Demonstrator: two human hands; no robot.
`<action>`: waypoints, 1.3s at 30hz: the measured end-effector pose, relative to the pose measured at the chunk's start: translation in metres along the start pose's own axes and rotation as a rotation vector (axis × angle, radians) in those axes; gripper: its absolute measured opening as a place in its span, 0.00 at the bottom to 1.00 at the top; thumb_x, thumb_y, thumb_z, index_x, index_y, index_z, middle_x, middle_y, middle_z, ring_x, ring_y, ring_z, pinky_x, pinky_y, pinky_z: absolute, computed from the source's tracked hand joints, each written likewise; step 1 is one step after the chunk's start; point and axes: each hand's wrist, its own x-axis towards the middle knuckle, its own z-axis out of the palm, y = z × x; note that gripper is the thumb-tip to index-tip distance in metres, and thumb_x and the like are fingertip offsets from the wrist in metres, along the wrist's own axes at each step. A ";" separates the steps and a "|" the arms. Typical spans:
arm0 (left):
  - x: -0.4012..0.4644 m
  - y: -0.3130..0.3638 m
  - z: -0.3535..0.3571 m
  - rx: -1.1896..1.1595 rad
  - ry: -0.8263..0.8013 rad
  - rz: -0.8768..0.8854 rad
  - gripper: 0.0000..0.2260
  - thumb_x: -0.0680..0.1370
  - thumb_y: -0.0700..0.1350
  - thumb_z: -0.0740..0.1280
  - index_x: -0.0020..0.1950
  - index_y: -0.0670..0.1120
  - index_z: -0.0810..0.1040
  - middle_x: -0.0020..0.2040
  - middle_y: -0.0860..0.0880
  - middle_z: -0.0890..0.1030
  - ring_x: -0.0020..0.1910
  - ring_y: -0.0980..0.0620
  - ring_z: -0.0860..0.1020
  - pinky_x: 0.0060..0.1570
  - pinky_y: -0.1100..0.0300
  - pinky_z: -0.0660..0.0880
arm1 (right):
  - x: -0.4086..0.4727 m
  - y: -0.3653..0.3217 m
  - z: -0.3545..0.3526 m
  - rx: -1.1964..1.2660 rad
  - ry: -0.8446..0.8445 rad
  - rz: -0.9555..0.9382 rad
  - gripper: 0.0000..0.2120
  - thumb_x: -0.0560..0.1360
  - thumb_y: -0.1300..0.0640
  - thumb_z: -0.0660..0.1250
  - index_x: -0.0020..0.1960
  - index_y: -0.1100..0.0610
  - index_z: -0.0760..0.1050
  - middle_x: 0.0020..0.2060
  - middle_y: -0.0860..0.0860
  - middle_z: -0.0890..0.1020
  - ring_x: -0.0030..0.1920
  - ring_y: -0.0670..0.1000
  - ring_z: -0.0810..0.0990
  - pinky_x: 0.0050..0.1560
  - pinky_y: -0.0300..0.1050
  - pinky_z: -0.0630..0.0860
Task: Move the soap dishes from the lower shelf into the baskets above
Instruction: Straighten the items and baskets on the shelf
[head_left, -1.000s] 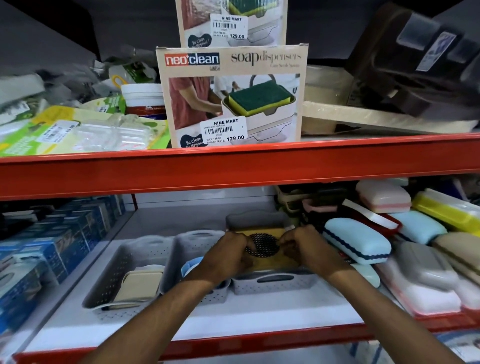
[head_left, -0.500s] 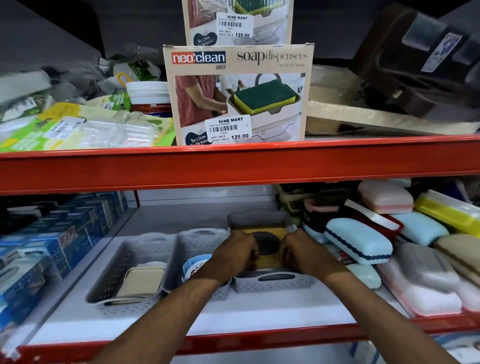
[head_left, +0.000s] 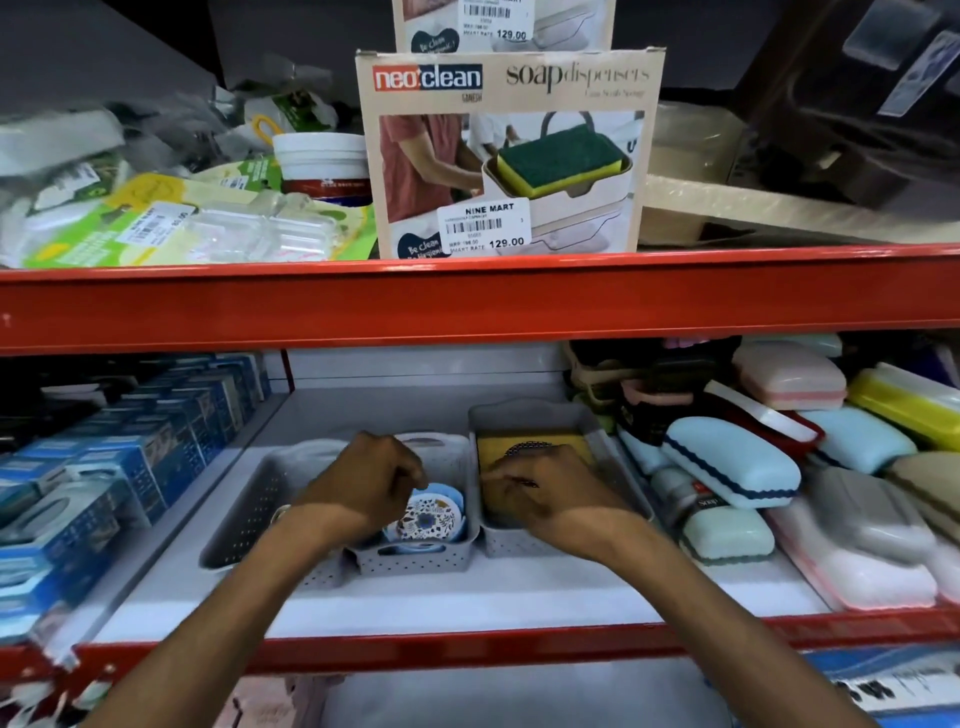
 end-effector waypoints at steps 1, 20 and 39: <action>-0.005 -0.004 -0.004 0.013 -0.045 -0.003 0.14 0.78 0.37 0.62 0.51 0.48 0.87 0.49 0.52 0.88 0.36 0.63 0.77 0.47 0.73 0.73 | 0.002 -0.009 0.003 -0.013 -0.051 -0.042 0.17 0.77 0.54 0.59 0.62 0.49 0.78 0.59 0.49 0.84 0.56 0.50 0.81 0.57 0.46 0.79; -0.044 -0.034 -0.025 -0.020 -0.278 0.147 0.20 0.75 0.47 0.56 0.59 0.51 0.84 0.61 0.55 0.85 0.57 0.59 0.81 0.60 0.62 0.76 | 0.020 -0.044 0.035 -0.184 -0.268 -0.064 0.18 0.75 0.49 0.52 0.46 0.54 0.80 0.48 0.52 0.84 0.51 0.53 0.79 0.66 0.47 0.71; -0.110 -0.107 -0.055 0.009 -0.256 -0.006 0.35 0.68 0.61 0.45 0.64 0.51 0.80 0.64 0.47 0.81 0.62 0.49 0.75 0.63 0.54 0.70 | 0.066 -0.123 0.093 -0.258 -0.277 -0.302 0.32 0.78 0.31 0.51 0.65 0.53 0.76 0.66 0.48 0.79 0.78 0.51 0.58 0.79 0.57 0.38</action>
